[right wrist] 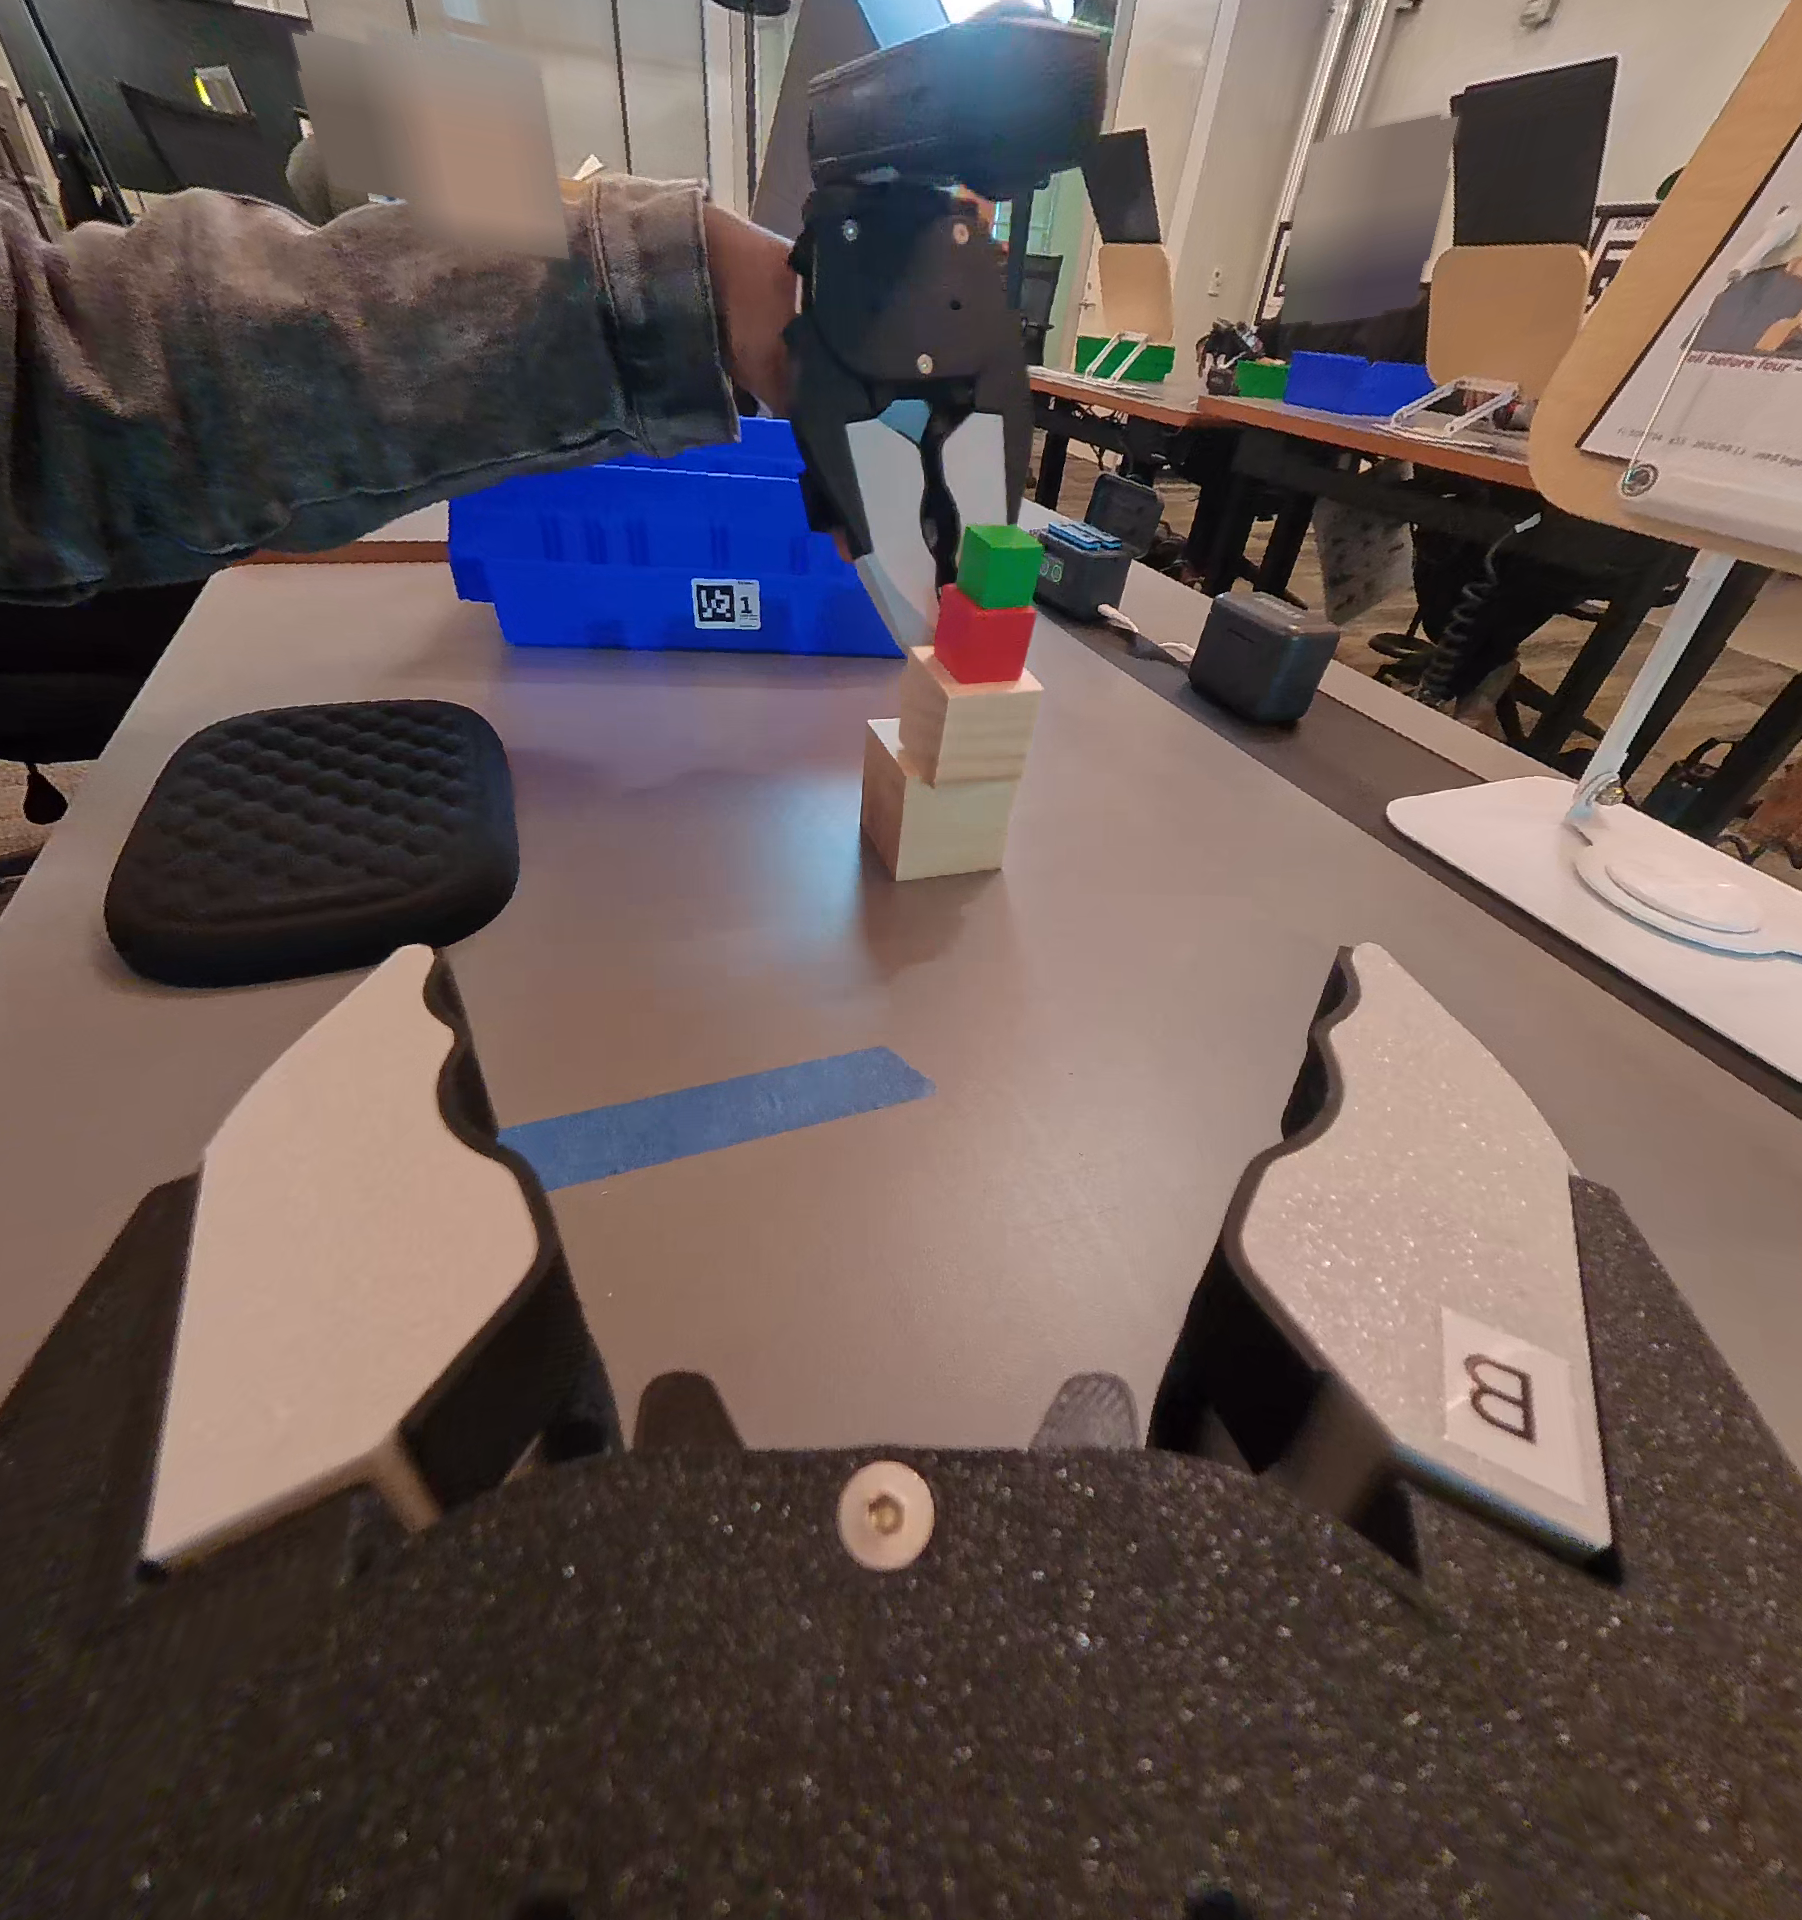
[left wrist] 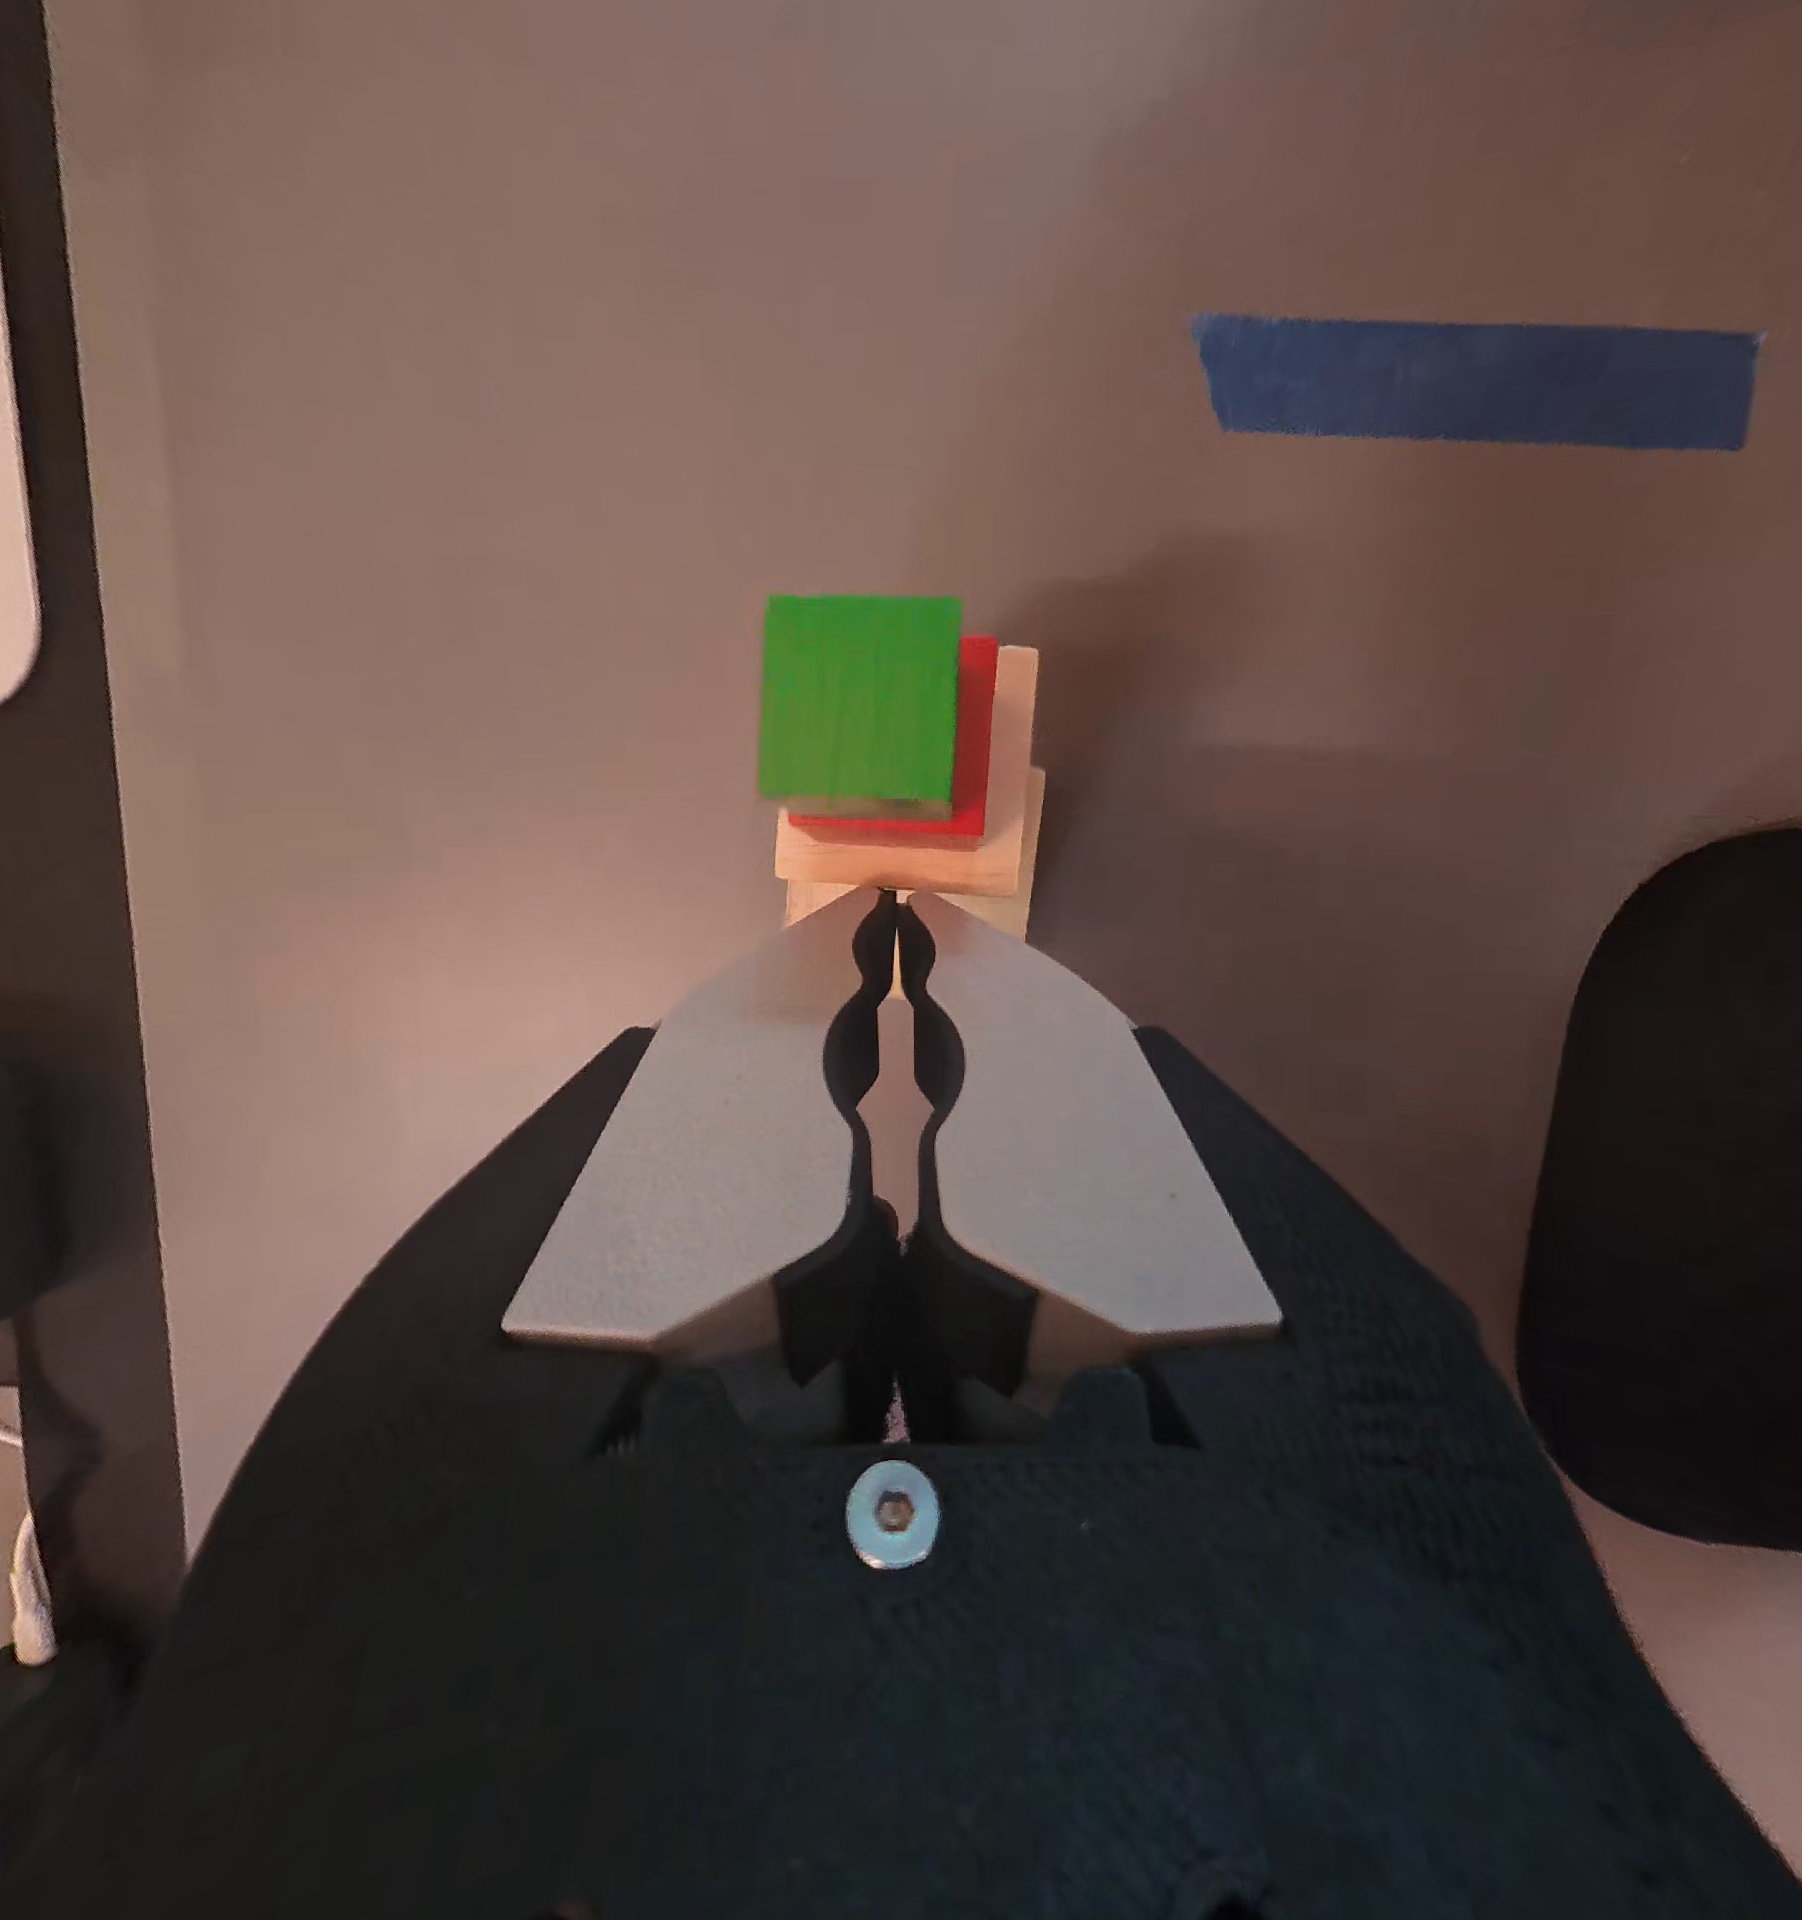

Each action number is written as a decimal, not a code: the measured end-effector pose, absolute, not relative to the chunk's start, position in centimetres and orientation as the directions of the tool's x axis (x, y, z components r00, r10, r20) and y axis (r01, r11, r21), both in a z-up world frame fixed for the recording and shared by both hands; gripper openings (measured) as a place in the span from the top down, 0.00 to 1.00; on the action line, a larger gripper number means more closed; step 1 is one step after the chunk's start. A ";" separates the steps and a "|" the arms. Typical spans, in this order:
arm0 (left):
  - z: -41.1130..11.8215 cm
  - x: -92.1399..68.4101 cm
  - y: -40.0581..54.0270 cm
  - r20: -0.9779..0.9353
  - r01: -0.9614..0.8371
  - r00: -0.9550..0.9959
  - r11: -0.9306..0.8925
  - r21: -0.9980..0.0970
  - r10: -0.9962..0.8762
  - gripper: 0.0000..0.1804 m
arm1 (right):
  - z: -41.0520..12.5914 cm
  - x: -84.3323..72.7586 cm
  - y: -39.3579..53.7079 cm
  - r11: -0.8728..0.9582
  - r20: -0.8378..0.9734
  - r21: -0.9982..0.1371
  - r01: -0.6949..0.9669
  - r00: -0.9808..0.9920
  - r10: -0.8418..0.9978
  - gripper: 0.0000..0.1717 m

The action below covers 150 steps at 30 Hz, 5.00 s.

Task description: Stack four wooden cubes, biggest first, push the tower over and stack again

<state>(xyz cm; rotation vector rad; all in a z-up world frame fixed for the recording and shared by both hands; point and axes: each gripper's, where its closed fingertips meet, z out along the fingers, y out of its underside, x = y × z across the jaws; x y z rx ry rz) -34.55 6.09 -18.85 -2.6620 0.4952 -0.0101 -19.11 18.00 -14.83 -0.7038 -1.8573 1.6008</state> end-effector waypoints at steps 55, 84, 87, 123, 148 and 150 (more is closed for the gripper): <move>-23.1 -36.1 20.3 -0.040 -0.417 0.908 -0.886 -0.203 -0.418 0.67 | -15.5 -19.2 17.9 0.144 0.068 -0.988 0.049 -0.705 0.706 0.14; -18.9 -35.7 14.8 -0.038 -0.340 0.937 -0.878 -0.337 -0.348 0.52 | -15.8 -19.1 17.8 0.159 0.074 -0.986 0.054 -0.709 0.702 0.14; -17.1 -33.3 13.2 -0.043 -0.331 0.938 -0.856 -0.396 -0.343 0.52 | -15.7 -19.0 17.7 0.162 0.077 -0.985 0.053 -0.710 0.700 0.14; -16.5 -32.5 13.7 -0.147 -0.513 0.858 -0.800 -0.311 -0.493 0.75 | -15.8 -19.0 17.5 0.171 0.085 -0.984 0.051 -0.710 0.699 0.14; -20.3 -36.7 16.6 0.007 -0.451 0.886 -0.863 -0.227 -0.464 0.75 | -15.5 -18.9 17.5 0.171 0.090 -0.984 0.042 -0.712 0.696 0.14; -20.4 -36.6 16.6 0.003 -0.449 0.887 -0.863 -0.231 -0.462 0.75 | -15.6 -18.9 17.5 0.174 0.092 -0.984 0.043 -0.713 0.695 0.14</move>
